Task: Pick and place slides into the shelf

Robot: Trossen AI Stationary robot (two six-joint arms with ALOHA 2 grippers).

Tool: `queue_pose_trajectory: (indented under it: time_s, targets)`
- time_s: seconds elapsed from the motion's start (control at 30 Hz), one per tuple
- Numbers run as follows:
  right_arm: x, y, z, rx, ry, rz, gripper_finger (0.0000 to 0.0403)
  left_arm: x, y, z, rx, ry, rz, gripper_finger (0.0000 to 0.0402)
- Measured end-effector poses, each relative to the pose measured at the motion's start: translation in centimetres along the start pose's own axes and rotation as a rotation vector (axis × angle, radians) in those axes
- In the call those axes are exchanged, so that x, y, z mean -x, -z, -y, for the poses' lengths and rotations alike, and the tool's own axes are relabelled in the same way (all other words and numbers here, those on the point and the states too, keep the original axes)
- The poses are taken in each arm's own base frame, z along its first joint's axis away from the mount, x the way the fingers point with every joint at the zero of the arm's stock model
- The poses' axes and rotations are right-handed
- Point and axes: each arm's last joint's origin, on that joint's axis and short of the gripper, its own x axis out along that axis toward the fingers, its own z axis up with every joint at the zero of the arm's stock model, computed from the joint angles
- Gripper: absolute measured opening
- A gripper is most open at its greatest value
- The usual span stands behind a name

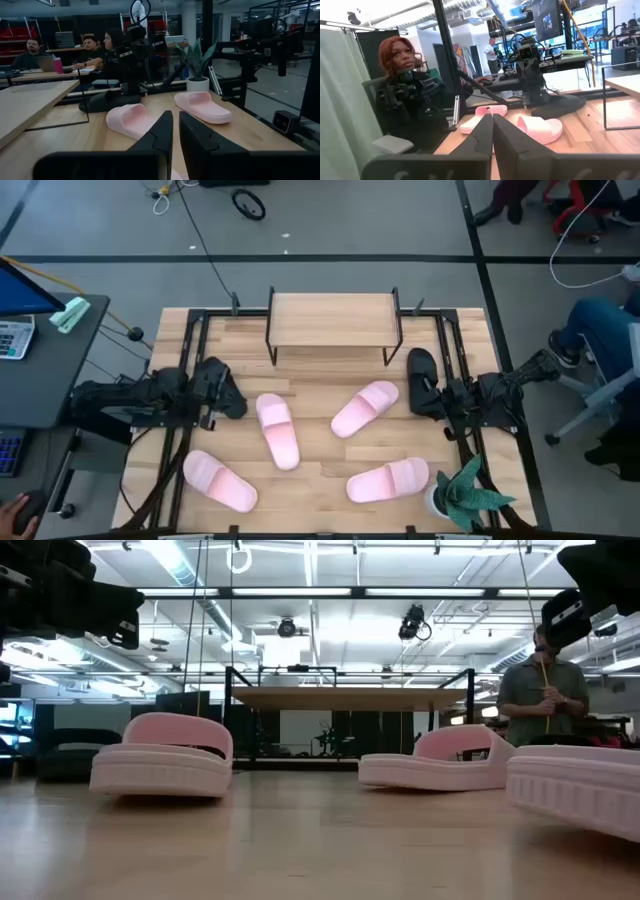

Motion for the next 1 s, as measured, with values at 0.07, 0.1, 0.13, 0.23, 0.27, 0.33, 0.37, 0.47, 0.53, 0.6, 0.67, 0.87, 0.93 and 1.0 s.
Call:
queue_pose_trajectory:
  time_s: [0.07, 0.1, 0.13, 0.23, 0.27, 0.33, 0.37, 0.47, 0.53, 0.6, 0.67, 0.87, 0.93, 1.0]
  targets:
    - [0.00, 0.00, 0.00, 0.000, 0.000, 0.000, 0.0018, 0.00, 0.02, 0.00, 0.000, 0.000, -0.001, 0.0035]
    - [0.00, 0.00, 0.00, 0.000, 0.000, 0.000, 0.0018, 0.00, 0.02, 0.00, 0.000, 0.000, -0.001, 0.0034]
    - [0.00, 0.00, 0.00, 0.000, 0.000, 0.000, 0.0018, 0.00, 0.00, 0.00, 0.000, 0.000, -0.001, 0.0032]
    - [0.00, 0.00, 0.00, 0.000, 0.000, 0.000, 0.0018, 0.00, 0.00, 0.00, 0.000, 0.000, 0.000, 0.0028]
    - [0.00, 0.00, 0.00, 0.000, 0.000, 0.000, 0.0018, 0.00, 0.01, 0.00, 0.000, 0.000, 0.000, 0.0026]
    - [0.00, -0.01, 0.00, 0.000, 0.000, 0.000, 0.0018, 0.00, 0.02, 0.00, 0.000, 0.000, -0.001, 0.0025]
    - [0.00, -0.01, 0.00, 0.000, 0.000, 0.000, 0.0018, 0.00, 0.01, 0.00, 0.000, 0.000, -0.001, 0.0025]
    - [0.00, 0.00, 0.00, 0.000, 0.000, 0.000, 0.0018, 0.00, 0.01, 0.00, 0.000, 0.000, 0.000, 0.0029]
    - [0.00, -0.01, 0.00, 0.000, 0.000, 0.000, 0.0018, 0.00, 0.01, 0.00, 0.000, 0.000, -0.001, 0.0032]
    - [0.00, -0.01, 0.00, 0.000, 0.000, 0.000, 0.0018, 0.00, 0.01, 0.00, 0.000, 0.000, -0.001, 0.0036]
    - [0.00, 0.00, 0.00, 0.000, 0.000, 0.000, 0.0018, 0.00, 0.00, 0.00, 0.000, 0.000, 0.000, 0.0038]
    - [0.00, 0.00, 0.00, 0.000, 0.000, 0.000, 0.0018, 0.00, 0.00, 0.00, 0.000, 0.000, 0.000, 0.0035]
    - [0.00, -0.01, 0.00, 0.000, 0.000, 0.000, 0.0018, 0.00, 0.01, 0.00, 0.000, 0.000, 0.000, 0.0032]
    - [0.00, 0.00, 0.00, 0.000, 0.000, 0.000, 0.0018, 0.00, 0.00, 0.00, 0.000, 0.000, 0.000, 0.0029]
